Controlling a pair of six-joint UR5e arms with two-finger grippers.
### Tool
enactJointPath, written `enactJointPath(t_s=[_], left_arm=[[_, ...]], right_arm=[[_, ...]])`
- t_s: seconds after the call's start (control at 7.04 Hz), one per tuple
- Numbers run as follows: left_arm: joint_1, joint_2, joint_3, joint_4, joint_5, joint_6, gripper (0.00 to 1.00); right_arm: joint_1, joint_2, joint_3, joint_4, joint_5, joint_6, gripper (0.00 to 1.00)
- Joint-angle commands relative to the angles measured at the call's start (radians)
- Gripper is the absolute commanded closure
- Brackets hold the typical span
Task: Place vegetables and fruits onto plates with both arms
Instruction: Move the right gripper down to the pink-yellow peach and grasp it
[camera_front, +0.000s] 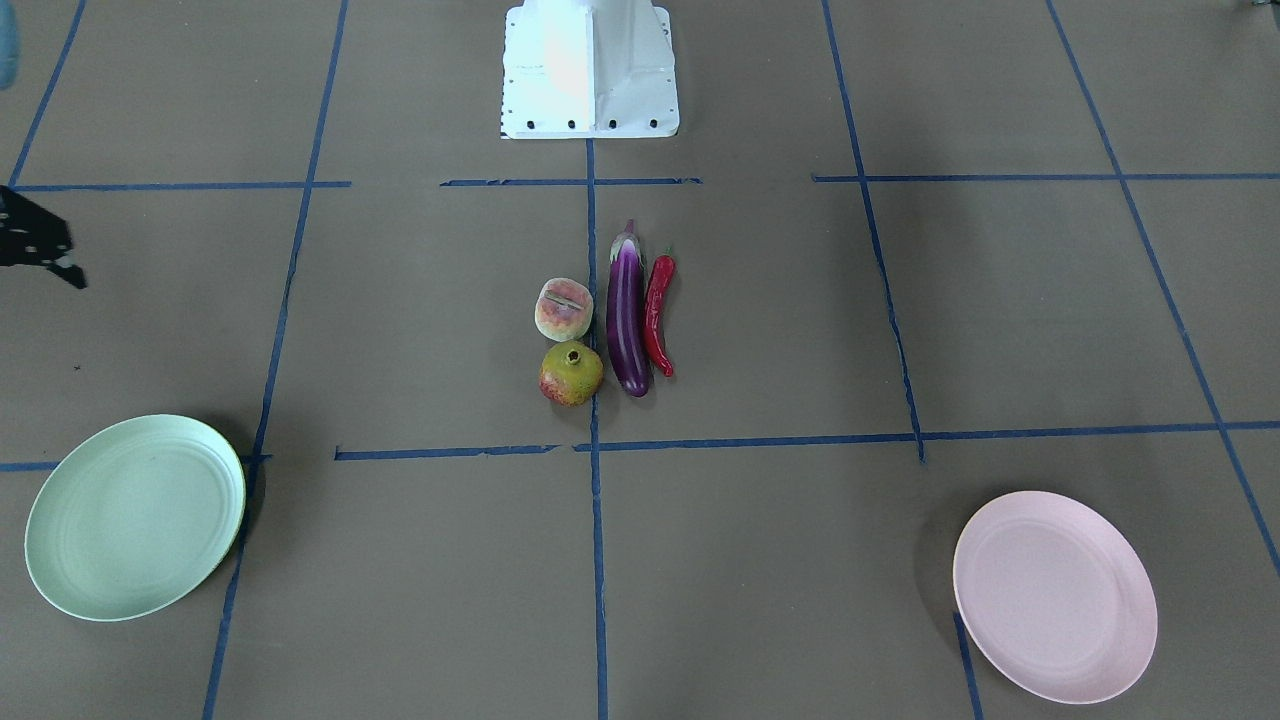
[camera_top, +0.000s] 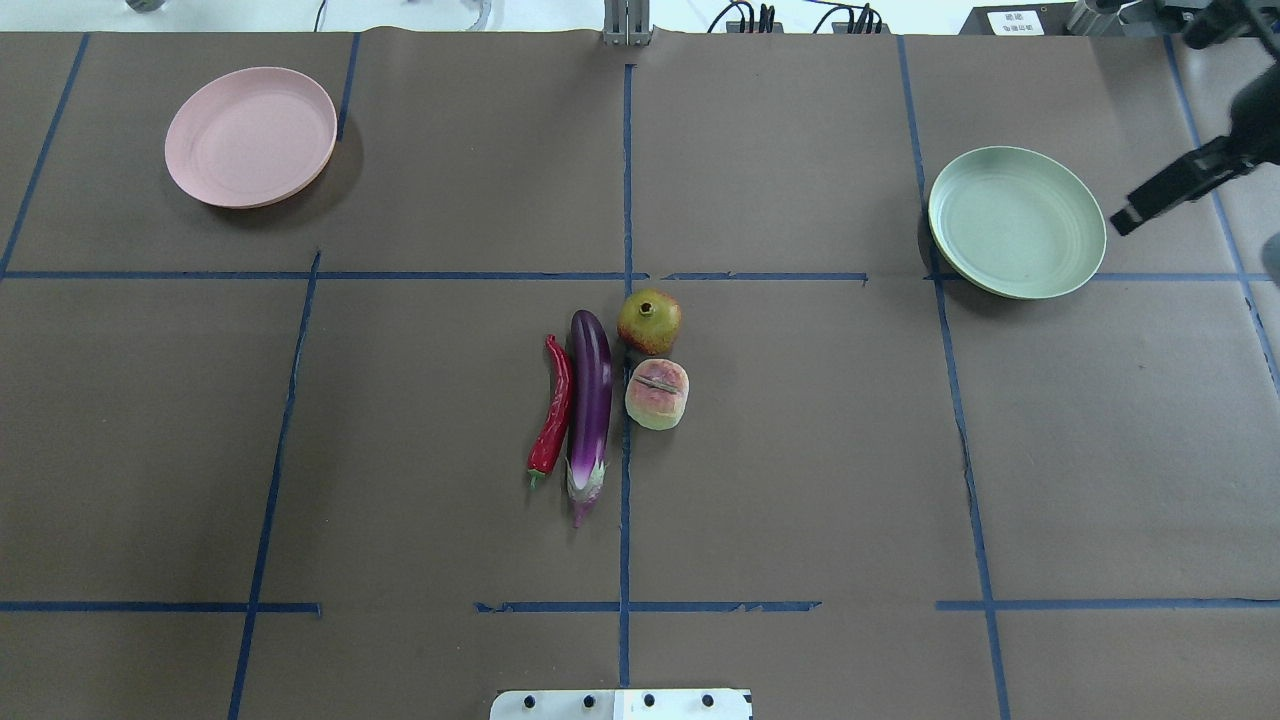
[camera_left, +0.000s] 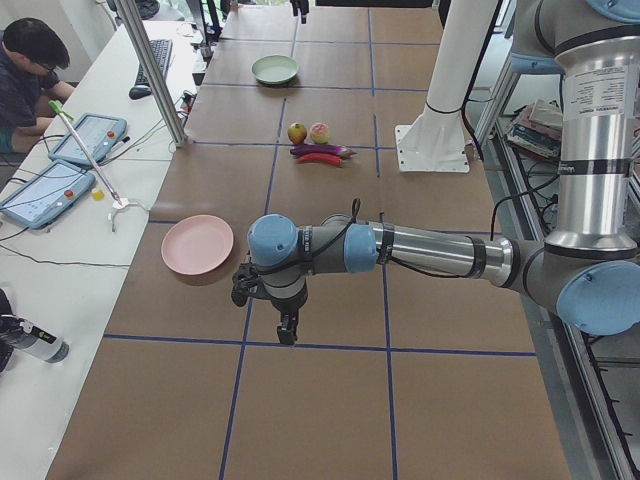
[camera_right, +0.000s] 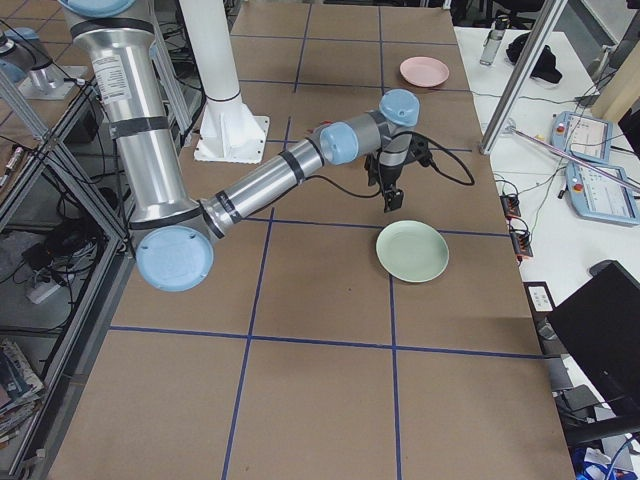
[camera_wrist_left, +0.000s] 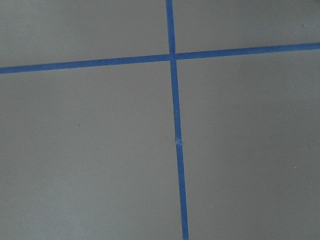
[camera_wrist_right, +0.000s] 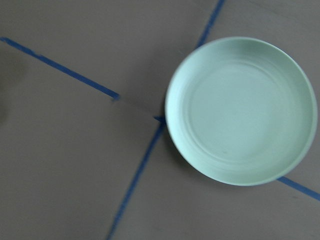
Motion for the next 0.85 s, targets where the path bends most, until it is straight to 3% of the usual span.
enactJointPath(t_s=[0.0,0.28,0.57,0.71], left_arm=[[-0.001,0.000,0.007,-0.003,0.000,0.001,0.00],[0.001,0.000,0.009,-0.003,-0.002,-0.001,0.00],[0.002,0.000,0.009,-0.003,-0.002,-0.001,0.00],[0.002,0.000,0.009,-0.003,-0.005,-0.001,0.00]], right_arm=[[-0.278,0.217,-0.003,0.001,-0.193,0.435,0.00],[-0.487,0.316,-0.043,-0.002,-0.445,0.684,0.00],[-0.591,0.448,-0.231,0.022,-0.560,0.820,0.00],[-0.621,0.467,-0.300,0.123,-0.581,0.866,0.00]])
